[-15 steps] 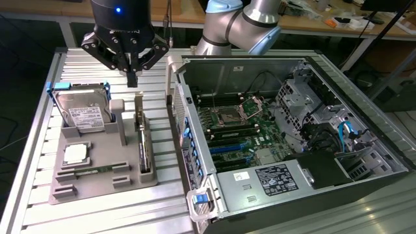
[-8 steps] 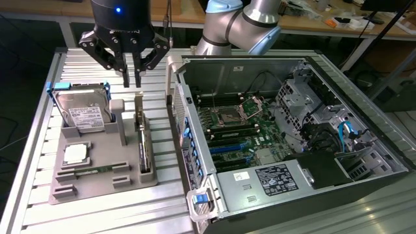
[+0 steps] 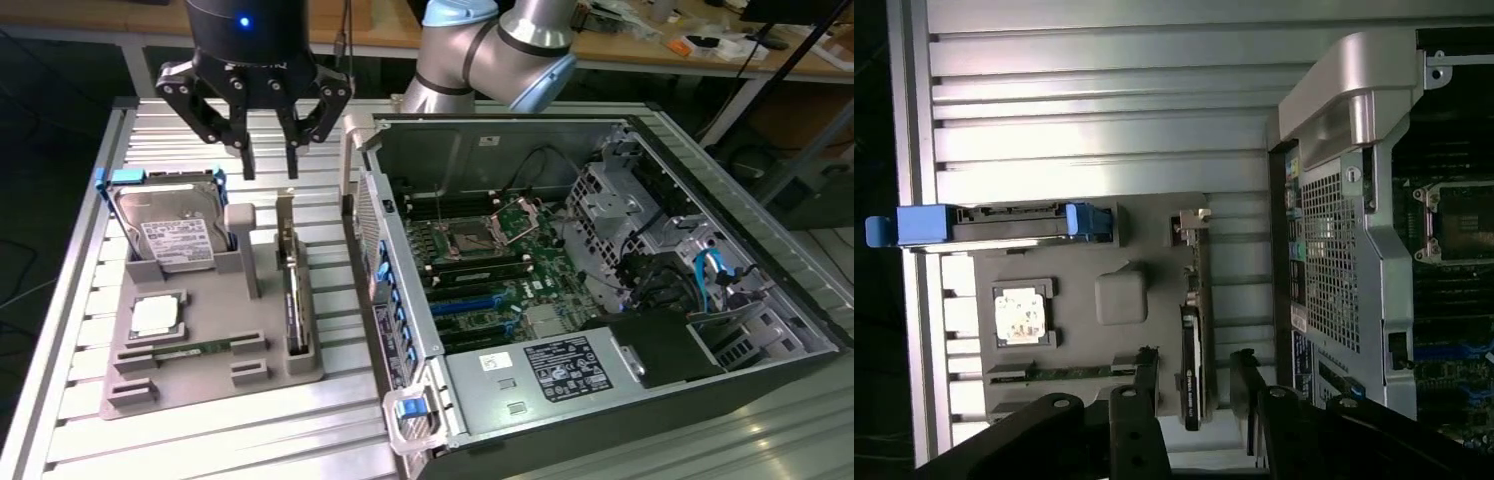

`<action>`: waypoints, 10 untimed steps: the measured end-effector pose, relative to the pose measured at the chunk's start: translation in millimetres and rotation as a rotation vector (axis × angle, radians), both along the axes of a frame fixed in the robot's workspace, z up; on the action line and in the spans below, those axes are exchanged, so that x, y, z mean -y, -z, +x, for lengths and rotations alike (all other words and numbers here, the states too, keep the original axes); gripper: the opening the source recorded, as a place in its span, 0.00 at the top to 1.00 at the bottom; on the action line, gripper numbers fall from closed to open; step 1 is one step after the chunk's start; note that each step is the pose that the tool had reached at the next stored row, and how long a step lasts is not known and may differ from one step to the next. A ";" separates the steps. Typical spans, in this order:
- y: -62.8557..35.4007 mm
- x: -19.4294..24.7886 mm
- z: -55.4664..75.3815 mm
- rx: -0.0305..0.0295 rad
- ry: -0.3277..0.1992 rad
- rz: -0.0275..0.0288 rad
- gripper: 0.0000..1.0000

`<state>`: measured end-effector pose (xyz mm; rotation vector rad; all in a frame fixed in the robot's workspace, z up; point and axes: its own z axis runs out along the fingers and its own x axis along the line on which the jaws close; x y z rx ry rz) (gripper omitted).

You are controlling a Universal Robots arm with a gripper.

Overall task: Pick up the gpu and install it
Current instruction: 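Pick up the gpu and move the gpu toward the slot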

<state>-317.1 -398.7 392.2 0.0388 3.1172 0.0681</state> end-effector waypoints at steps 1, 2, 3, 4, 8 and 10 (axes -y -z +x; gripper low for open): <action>0.3 0.0 0.0 -0.0001 -0.018 0.0000 0.58; 0.5 0.0 0.0 -0.0002 -0.035 0.0000 0.58; 0.6 0.1 0.0 -0.0002 -0.048 -0.0001 0.58; 0.8 0.6 0.0 0.0000 -0.051 0.0000 0.58; 4.6 3.8 -0.1 -0.0019 -0.053 0.0001 0.58; 7.0 4.4 0.1 -0.0053 -0.053 0.0002 0.58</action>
